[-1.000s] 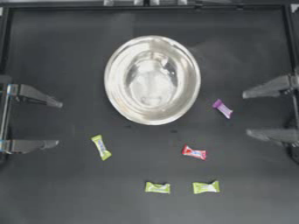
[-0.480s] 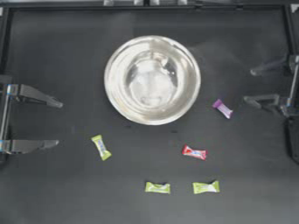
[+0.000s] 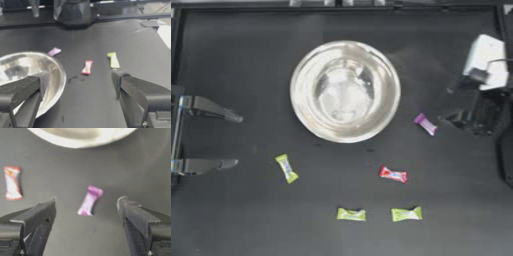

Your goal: Put candies in bowl

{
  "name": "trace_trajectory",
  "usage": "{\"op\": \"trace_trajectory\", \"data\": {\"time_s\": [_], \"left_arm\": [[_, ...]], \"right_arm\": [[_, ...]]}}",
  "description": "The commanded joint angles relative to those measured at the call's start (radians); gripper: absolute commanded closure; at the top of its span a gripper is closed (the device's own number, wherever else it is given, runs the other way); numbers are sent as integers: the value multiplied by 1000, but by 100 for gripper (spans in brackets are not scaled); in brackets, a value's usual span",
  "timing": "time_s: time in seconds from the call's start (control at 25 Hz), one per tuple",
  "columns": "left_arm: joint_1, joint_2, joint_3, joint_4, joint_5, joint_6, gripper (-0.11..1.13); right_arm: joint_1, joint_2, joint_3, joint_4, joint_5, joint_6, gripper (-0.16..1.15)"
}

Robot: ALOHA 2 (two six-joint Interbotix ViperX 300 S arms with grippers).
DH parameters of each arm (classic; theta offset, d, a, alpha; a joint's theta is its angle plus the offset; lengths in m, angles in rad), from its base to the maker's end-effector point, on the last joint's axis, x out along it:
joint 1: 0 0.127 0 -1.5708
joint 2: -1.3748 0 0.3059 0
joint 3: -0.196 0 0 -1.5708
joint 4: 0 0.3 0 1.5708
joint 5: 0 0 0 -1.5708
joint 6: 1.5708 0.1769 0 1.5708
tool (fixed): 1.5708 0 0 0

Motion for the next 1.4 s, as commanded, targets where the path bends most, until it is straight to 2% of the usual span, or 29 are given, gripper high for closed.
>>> {"op": "trace_trajectory", "data": {"time_s": [0.04, 0.4, 0.84, 1.4], "left_arm": [[5, 14, -23, -3, -2, -2, -1], [9, 14, -18, -3, -2, 0, -1], [14, 14, -14, -3, -2, 0, -1], [20, 14, -6, -3, -3, -2, -1]], "right_arm": [[0, 75, -55, -48, 43, 35, -2], [8, 206, -49, -44, -17, 49, -2], [29, 359, -29, -55, -97, 129, -2], [66, 489, -29, -55, -172, 183, -1]]}}
